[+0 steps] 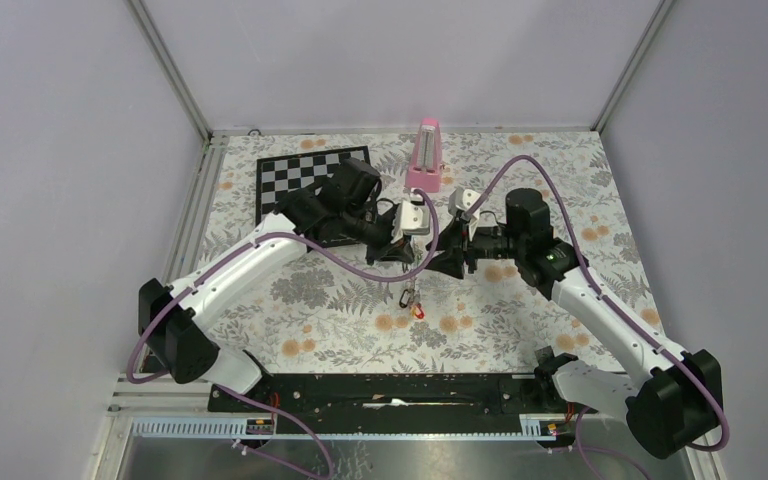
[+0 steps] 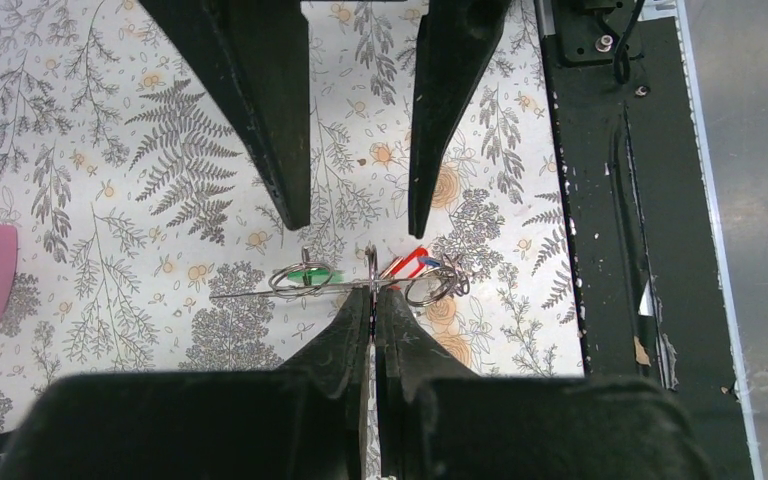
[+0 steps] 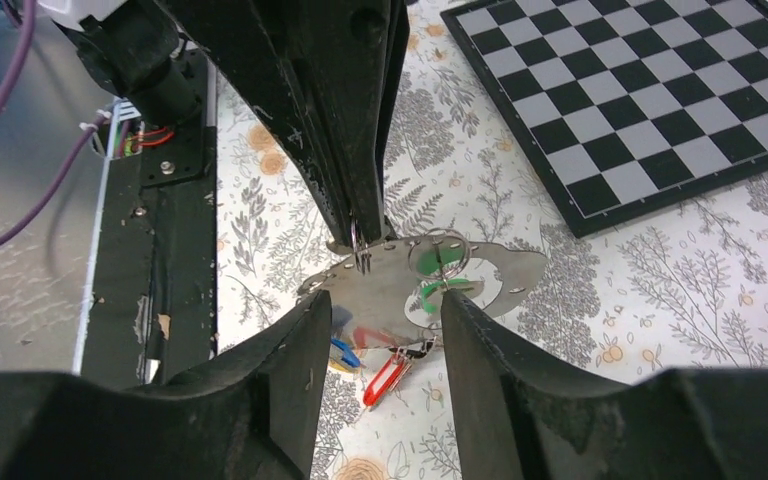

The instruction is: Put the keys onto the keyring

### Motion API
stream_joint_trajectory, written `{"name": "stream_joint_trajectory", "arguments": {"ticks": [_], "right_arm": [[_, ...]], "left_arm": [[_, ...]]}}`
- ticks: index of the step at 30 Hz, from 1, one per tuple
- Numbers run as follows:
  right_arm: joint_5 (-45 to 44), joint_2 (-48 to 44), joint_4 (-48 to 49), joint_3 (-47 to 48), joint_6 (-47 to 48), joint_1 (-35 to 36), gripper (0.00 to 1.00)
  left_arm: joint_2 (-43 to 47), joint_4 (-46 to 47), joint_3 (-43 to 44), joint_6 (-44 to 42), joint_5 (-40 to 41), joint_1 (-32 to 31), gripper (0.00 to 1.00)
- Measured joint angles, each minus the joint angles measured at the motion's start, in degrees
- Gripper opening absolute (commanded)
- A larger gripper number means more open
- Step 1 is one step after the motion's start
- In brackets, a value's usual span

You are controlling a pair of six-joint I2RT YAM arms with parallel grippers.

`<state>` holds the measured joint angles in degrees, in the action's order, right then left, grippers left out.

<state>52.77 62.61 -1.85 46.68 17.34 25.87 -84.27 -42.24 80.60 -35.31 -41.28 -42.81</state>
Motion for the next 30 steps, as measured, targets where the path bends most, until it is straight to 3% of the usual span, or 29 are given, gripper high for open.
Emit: {"name": "stream_joint_trajectory", "arguments": {"ticks": [6,10,20,26,30], "right_arm": [[3.5,0.0,2.69,0.09,-3.37,-0.04,0.52],[4.55,0.02,3.45,0.11,-4.39,-0.07,0.47],[6.84,0.39,5.64,0.09,-6.34,-0.07,0.14],[8.11,1.29,7.56,-0.2,-8.04,-0.07,0.11],[8.41,1.62,9.01,-0.72,-8.85,-0.07,0.0]], "left_arm": [[0.0,-1.38,1.33,-0.02,0.22,-1.66,0.0],[-0.02,-1.7,1.44,0.31,0.26,-2.34,0.0],[-0.31,-1.31,1.44,1.51,1.11,-2.47,0.0],[-0.33,-0.94,1.44,2.73,2.01,-2.47,0.0],[-0.33,-0.94,1.44,3.74,2.56,-2.47,0.0]]}}
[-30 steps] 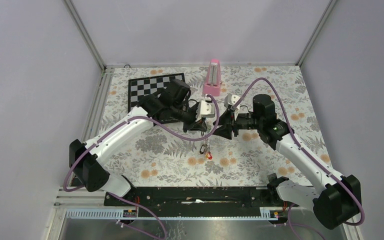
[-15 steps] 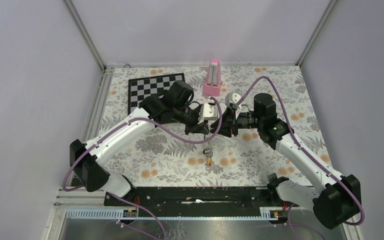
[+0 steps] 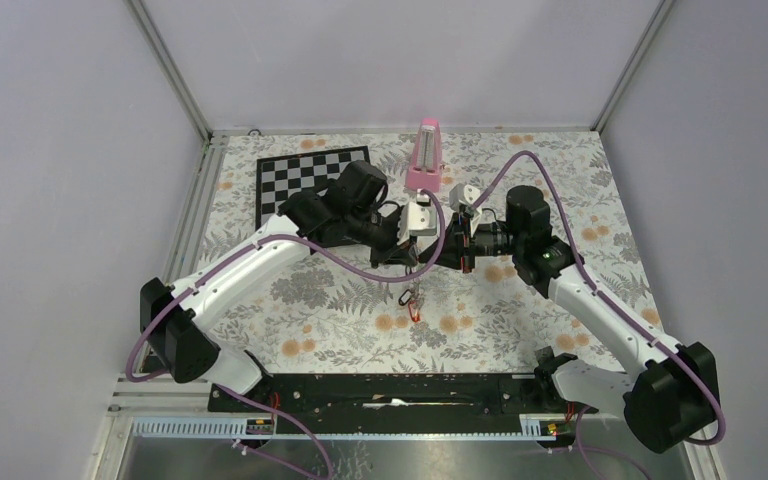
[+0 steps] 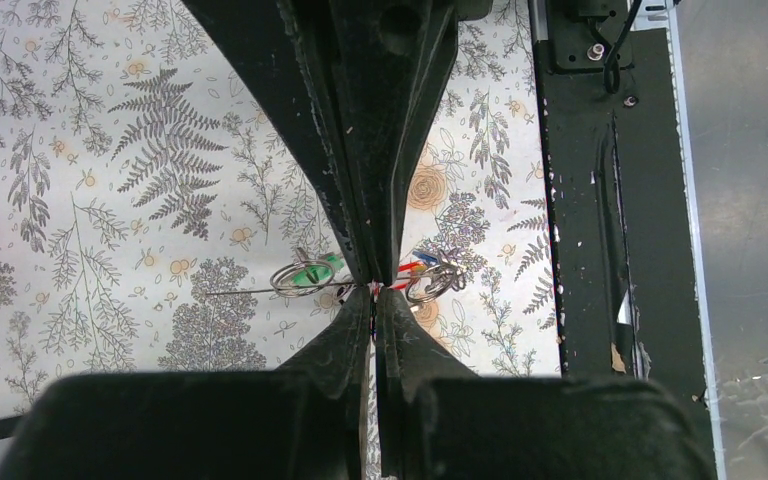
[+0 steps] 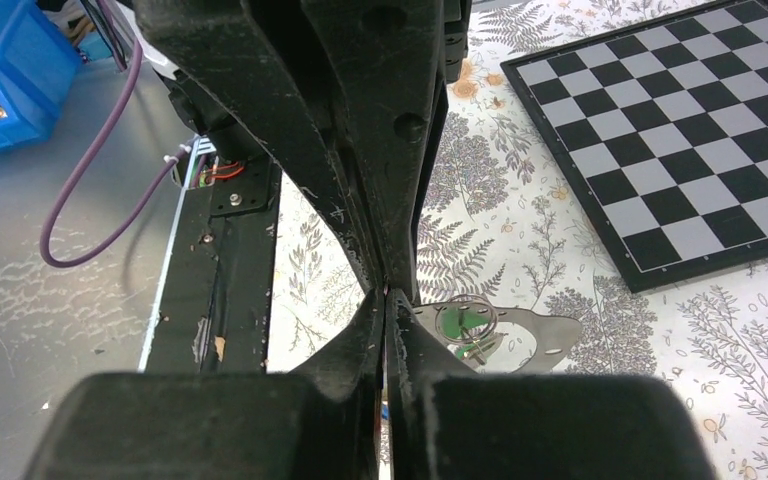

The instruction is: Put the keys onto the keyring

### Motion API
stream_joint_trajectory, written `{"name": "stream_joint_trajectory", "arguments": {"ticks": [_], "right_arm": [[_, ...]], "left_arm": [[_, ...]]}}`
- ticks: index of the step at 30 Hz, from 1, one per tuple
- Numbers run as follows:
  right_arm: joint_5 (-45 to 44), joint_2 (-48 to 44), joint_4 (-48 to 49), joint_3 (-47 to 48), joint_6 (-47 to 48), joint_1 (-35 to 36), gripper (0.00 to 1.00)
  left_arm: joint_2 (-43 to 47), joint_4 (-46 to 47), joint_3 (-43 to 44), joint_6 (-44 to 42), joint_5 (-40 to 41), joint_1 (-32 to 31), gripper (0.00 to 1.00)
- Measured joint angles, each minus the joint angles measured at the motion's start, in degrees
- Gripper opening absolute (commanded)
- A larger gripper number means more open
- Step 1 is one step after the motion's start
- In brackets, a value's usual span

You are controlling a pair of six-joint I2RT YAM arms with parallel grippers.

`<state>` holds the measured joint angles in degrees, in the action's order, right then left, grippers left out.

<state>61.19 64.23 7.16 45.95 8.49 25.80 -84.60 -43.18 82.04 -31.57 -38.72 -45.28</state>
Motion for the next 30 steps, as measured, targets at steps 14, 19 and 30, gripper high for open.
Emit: {"name": "stream_joint_trajectory", "arguments": {"ticks": [14,19,30], "right_arm": [[-0.07,0.76,1.31,0.81,-3.74,-0.85,0.0],[0.02,0.98,3.91,0.81,-7.87,-1.25,0.0],[0.02,1.03,6.14,0.81,-10.38,-1.7,0.0]], "left_arm": [[2.89,13.75,-8.61,7.87,-11.98,9.2,0.53],[5.14,19.12,-12.66,11.56,-15.34,10.4,0.51],[5.22,23.12,-13.62,15.58,-18.4,10.34,0.02]]}}
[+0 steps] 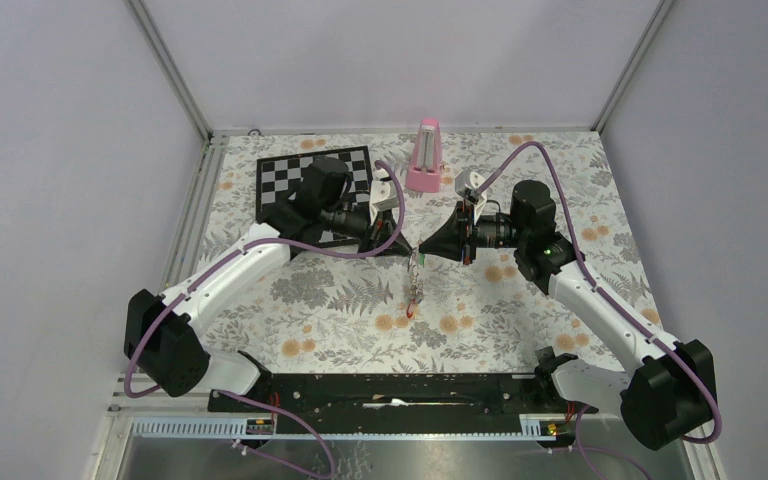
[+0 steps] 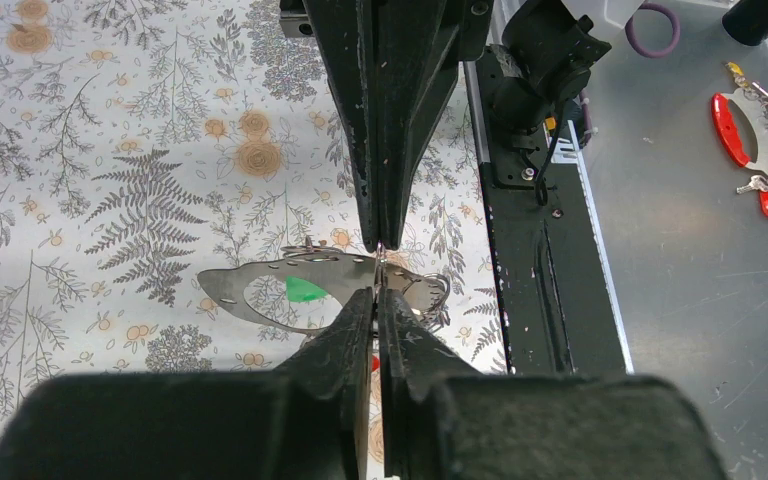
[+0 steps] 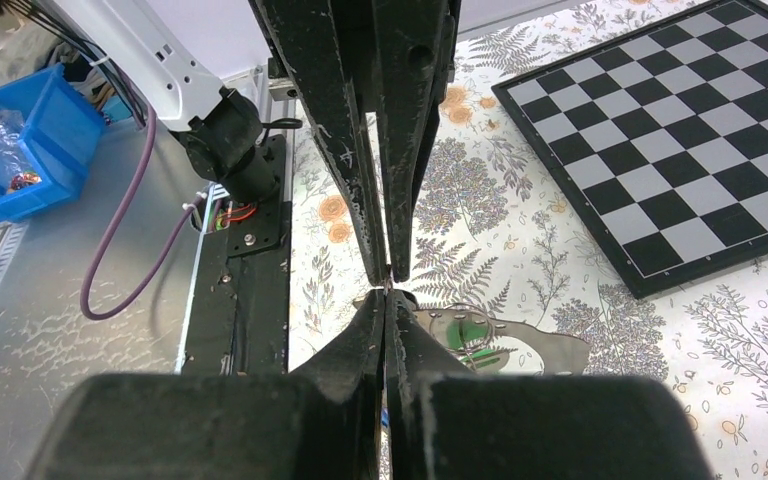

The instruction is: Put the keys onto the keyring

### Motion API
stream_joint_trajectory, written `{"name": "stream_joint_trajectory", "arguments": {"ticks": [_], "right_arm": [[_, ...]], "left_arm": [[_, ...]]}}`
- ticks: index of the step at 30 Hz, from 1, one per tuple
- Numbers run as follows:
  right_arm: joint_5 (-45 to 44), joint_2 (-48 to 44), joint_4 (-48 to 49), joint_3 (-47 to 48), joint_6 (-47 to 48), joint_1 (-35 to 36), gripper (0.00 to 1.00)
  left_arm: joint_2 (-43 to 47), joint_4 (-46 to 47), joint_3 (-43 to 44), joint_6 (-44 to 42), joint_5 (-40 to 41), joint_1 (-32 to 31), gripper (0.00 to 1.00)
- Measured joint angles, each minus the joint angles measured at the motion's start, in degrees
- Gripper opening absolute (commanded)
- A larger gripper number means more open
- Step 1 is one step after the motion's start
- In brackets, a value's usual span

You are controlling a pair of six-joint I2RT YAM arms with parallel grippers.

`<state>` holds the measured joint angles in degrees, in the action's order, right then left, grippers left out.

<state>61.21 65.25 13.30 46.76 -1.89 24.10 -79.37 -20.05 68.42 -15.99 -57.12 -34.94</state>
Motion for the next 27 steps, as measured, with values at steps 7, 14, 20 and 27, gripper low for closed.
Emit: {"name": "stream_joint_trajectory", "arguments": {"ticks": [7,14,20,27], "right_arm": [[-0.04,0.0,0.0,-0.02,-0.09,-0.17,0.0],[-0.09,0.02,-0.09,-0.02,-0.04,-0.17,0.0],[-0.13,0.07,0.04,-0.35,-0.22,-0.26,0.0],[-0.24,0.07,0.74,-0.76,0.15,-0.37,0.0]], "left_arm": [[-0.66,-0.26,0.0,-0.02,-0.59,0.0,0.0],[-2.05,0.46,-0.02,2.29,-1.84,0.02,0.0],[-3.74,2.36,-0.37,5.49,-3.04,0.09,0.12],[-4.94,2.05,-0.35,5.73,-3.1,0.07,0.33]]}}
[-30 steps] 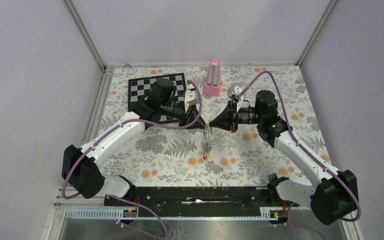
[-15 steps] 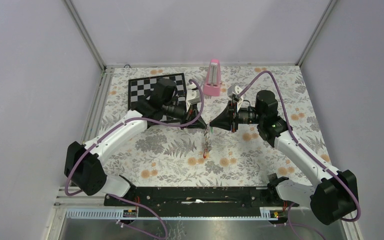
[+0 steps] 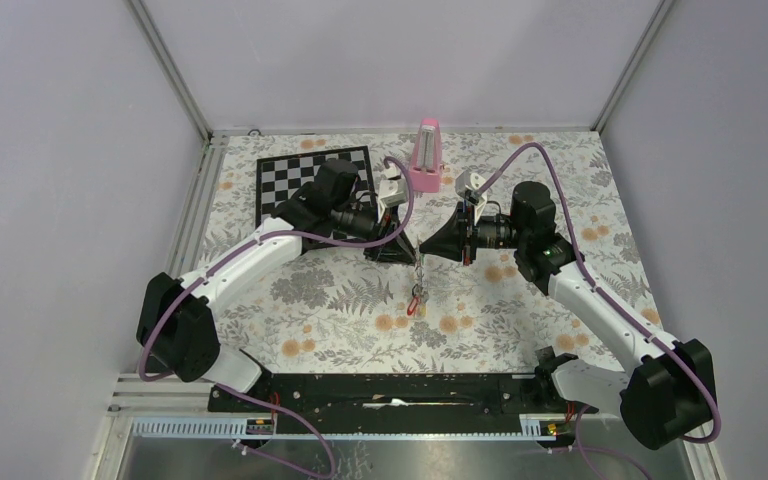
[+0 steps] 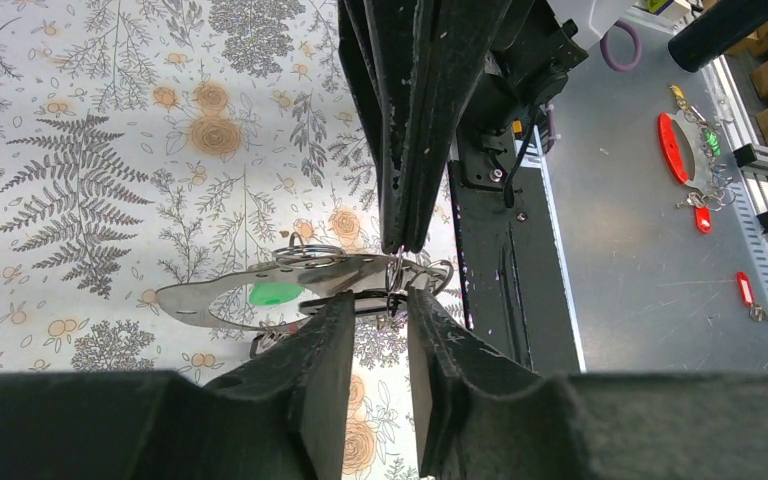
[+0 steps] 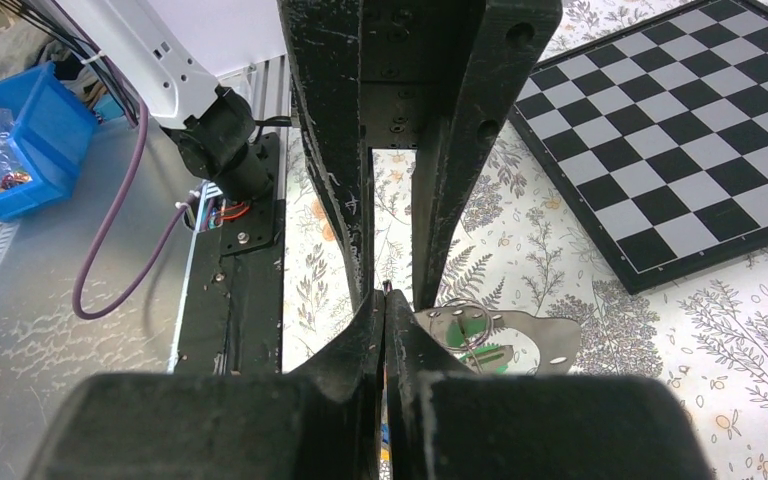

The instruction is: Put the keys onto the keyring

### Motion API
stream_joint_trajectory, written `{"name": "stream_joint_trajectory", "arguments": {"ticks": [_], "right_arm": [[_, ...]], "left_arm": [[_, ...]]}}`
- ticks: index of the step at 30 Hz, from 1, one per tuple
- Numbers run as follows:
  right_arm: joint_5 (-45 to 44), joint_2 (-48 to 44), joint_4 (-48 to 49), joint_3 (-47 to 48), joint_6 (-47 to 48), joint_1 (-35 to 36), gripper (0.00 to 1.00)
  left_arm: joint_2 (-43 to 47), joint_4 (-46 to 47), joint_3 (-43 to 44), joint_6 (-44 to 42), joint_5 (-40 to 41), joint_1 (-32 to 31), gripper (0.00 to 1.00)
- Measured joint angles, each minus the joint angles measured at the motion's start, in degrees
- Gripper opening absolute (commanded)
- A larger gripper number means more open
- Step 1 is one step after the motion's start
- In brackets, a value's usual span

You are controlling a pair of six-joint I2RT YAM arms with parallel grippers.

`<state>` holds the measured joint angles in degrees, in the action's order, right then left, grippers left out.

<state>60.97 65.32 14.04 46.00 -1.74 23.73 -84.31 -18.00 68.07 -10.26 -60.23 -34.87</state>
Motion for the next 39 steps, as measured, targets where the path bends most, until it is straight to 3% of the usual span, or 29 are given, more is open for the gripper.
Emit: {"name": "stream_joint_trajectory", "arguments": {"ticks": [8,14,29,34,38,39], "right_arm": [[-0.07,0.0,-0.04,-0.24,0.68,0.0,0.0],[-0.04,0.0,-0.02,-0.37,0.83,0.0,0.0],[-0.02,0.0,0.02,-1.33,0.85,-0.04,0.0],[-0.02,0.0,0.04,-1.33,0.85,-0.11,0.0],[-0.22,0.0,0.15,-1.36,0.85,-0.15,0.0],[-0.35,0.0,0.22,-1.36,0.85,-0.22,0.0]], "left_arm": [[0.37,-0.59,0.02,-2.36,0.07,0.0,0.46],[0.72,-0.26,0.02,-3.39,0.26,0.0,0.48],[0.72,2.69,0.02,-2.86,0.35,-0.59,0.32],[0.72,2.93,-0.22,-3.23,0.35,-0.7,0.17],[0.72,3.04,-0.24,-3.32,0.17,-0.72,0.0],[0.72,3.06,-0.24,-3.34,0.13,-0.79,0.0]]}}
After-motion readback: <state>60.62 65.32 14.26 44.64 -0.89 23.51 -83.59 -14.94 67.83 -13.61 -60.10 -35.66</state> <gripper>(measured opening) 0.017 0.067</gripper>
